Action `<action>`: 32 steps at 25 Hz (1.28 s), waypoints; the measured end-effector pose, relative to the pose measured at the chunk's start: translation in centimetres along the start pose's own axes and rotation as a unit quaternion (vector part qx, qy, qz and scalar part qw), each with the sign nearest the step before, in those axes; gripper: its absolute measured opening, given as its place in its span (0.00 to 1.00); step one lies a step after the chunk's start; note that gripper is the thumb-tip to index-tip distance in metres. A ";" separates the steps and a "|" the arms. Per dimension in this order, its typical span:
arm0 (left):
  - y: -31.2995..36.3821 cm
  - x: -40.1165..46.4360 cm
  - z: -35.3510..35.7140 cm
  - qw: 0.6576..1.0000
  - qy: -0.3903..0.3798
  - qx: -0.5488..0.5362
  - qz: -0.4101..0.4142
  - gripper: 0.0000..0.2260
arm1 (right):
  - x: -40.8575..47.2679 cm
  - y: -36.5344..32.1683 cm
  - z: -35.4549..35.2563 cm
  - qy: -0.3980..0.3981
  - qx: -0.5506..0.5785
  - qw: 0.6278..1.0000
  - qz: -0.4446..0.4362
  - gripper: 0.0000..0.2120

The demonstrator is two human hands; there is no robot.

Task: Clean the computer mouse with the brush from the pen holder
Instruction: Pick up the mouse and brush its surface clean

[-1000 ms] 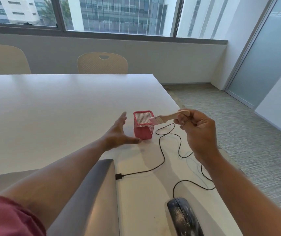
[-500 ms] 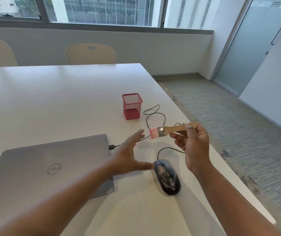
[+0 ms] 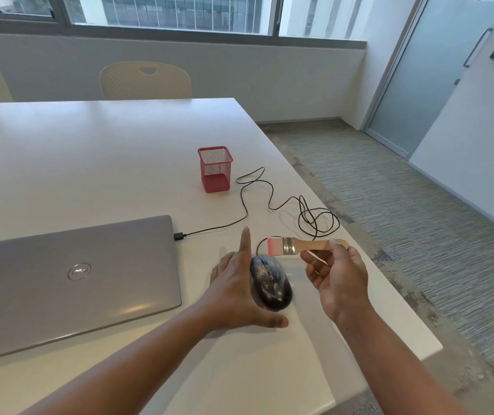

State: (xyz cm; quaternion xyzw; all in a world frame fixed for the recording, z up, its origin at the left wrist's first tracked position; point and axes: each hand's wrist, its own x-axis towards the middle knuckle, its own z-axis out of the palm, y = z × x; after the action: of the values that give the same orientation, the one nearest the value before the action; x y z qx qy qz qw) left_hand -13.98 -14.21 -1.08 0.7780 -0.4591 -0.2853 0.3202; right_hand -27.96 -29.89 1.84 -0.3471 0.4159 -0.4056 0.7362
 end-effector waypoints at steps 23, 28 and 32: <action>1.3 -1.0 1.9 0.995 0.091 0.024 0.037 0.72 | -0.3 -0.7 -3.1 -0.010 0.062 0.997 0.042 0.03; 2.8 -3.8 2.3 0.994 0.072 0.040 0.065 0.71 | -2.9 -1.5 -5.3 -0.024 0.068 0.997 0.040 0.08; 3.4 -7.2 2.4 0.990 0.027 0.058 0.124 0.70 | -8.1 -0.3 -7.3 0.013 0.097 0.995 0.007 0.07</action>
State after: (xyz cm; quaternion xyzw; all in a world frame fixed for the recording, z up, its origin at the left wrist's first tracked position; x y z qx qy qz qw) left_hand -20.55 -9.57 1.03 0.7395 -0.5591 -0.1956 0.3198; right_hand -37.17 -24.11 1.77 -0.2657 0.3868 -0.4433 0.7637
